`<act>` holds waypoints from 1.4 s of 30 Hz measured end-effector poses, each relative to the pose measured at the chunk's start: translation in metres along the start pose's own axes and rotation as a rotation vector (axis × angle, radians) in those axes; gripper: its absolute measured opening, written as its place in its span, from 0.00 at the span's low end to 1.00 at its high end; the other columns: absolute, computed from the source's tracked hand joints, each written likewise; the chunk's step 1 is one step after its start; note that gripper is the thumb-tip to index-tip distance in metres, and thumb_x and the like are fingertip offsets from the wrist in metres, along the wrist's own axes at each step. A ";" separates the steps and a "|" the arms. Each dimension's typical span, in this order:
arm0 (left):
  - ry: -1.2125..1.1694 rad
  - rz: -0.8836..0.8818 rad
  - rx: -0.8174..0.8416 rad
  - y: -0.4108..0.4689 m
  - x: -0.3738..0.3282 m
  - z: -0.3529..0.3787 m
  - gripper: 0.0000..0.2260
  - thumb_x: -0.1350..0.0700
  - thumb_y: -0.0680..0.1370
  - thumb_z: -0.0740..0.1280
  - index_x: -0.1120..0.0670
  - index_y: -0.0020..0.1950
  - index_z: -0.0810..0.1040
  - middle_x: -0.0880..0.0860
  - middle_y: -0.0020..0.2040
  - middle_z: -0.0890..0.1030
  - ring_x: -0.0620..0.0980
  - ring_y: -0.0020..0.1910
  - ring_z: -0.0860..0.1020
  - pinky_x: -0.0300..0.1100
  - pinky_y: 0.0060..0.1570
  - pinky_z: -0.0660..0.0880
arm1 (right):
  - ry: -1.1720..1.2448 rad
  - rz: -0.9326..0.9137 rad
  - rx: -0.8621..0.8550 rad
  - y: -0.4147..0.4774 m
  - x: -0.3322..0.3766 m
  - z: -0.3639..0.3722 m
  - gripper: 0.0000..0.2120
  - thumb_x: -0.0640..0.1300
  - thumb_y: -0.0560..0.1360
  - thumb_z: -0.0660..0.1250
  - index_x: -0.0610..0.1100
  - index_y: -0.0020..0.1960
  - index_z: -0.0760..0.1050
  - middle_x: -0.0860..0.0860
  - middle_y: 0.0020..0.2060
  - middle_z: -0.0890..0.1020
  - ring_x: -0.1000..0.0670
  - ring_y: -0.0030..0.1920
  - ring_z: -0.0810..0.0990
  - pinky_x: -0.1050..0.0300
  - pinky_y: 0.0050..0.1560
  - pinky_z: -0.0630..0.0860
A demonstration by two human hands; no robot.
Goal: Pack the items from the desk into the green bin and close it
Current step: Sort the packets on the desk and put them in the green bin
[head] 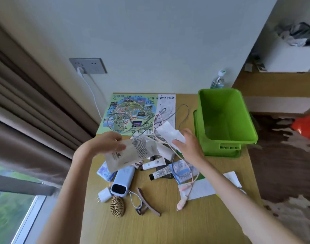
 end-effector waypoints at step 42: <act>-0.407 0.497 -0.285 0.138 -0.255 0.110 0.13 0.50 0.79 0.66 0.59 0.43 0.73 0.53 0.38 0.79 0.55 0.37 0.76 0.50 0.35 0.73 | 0.984 0.412 -0.005 0.083 -0.081 -0.162 0.16 0.40 0.76 0.68 0.39 0.63 0.75 0.45 0.58 0.82 0.44 0.59 0.81 0.46 0.62 0.75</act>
Point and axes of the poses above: each hand's wrist, its own y-axis towards the middle knuckle, its own z-axis out of the palm, x = y × z, the point moved 2 cm from there along y, towards the middle knuckle
